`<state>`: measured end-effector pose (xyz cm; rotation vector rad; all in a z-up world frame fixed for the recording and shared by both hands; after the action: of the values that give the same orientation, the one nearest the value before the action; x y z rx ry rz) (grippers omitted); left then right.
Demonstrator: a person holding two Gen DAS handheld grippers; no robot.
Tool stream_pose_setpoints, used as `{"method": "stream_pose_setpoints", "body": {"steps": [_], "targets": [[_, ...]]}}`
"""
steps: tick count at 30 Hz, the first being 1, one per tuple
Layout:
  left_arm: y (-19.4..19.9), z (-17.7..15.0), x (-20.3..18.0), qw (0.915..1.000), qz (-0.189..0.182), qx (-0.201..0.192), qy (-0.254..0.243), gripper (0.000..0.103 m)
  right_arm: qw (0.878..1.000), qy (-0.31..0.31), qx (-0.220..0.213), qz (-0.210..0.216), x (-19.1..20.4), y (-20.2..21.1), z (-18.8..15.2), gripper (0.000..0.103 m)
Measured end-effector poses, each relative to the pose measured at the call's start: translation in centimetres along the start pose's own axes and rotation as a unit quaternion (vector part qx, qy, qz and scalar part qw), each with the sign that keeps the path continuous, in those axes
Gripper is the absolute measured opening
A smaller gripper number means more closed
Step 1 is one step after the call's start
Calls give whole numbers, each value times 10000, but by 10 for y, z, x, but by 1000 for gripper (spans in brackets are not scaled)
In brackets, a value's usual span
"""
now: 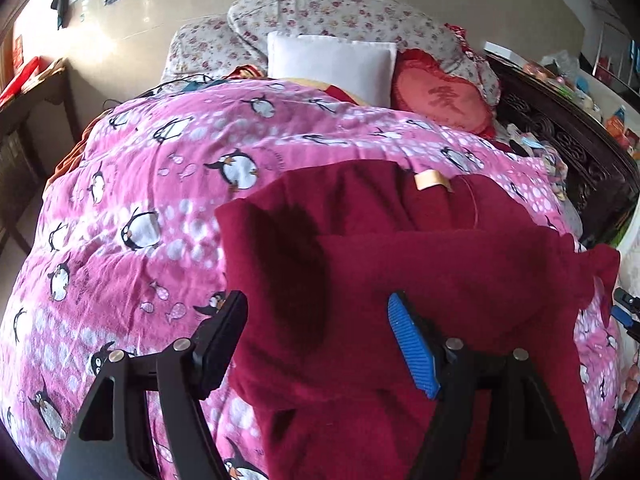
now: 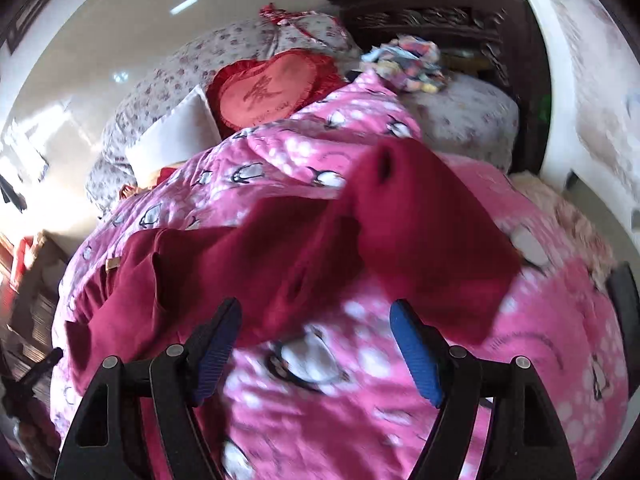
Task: Fold small clothes
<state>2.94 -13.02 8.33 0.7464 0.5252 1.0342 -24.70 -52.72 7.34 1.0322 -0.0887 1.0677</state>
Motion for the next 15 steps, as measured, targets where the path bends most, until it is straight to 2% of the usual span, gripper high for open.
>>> {"method": "stream_pose_setpoints", "body": {"steps": [2,4,7,10,11,12,14,15], "targets": [[-1,0,-4,10000,-35,27,-14,72,9957,-676,85,633,-11,0,-6,81],[-2,-1,-8,10000,-68,40,-5,72,9900,-1072,116,914,-18,-7,-9,82],[-3,-3,-11,9999,-113,60,1,72,9834,-1548,-175,928,-30,-17,-7,82],[-4,-5,-12,9999,-66,76,-57,72,9638,-2328,-733,1070,-59,-21,3,82],[-5,-5,-12,9999,-50,95,-51,72,9562,-2553,-905,1110,-68,-21,6,79],[-6,-5,-10,9999,-51,117,-36,72,9514,-2675,-1032,1128,-77,-21,10,72],[-6,-6,-8,9999,-42,130,-13,72,9542,-2591,-1161,942,-85,-18,20,26],[-6,-6,-7,9999,-32,127,-7,72,9614,-2318,-1298,716,-86,-10,27,22]]}}
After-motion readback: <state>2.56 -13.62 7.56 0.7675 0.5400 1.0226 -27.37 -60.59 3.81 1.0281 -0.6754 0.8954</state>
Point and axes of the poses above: each gripper's, at about its wrist camera, not at the fingertips, and y roughly against the way its jaws point, x to its left, z to its top, the point moved 3 cm from there along -y, roughly the way its jaws point, and after that the axes turned 5 degrees about z, right-handed, at the moved point
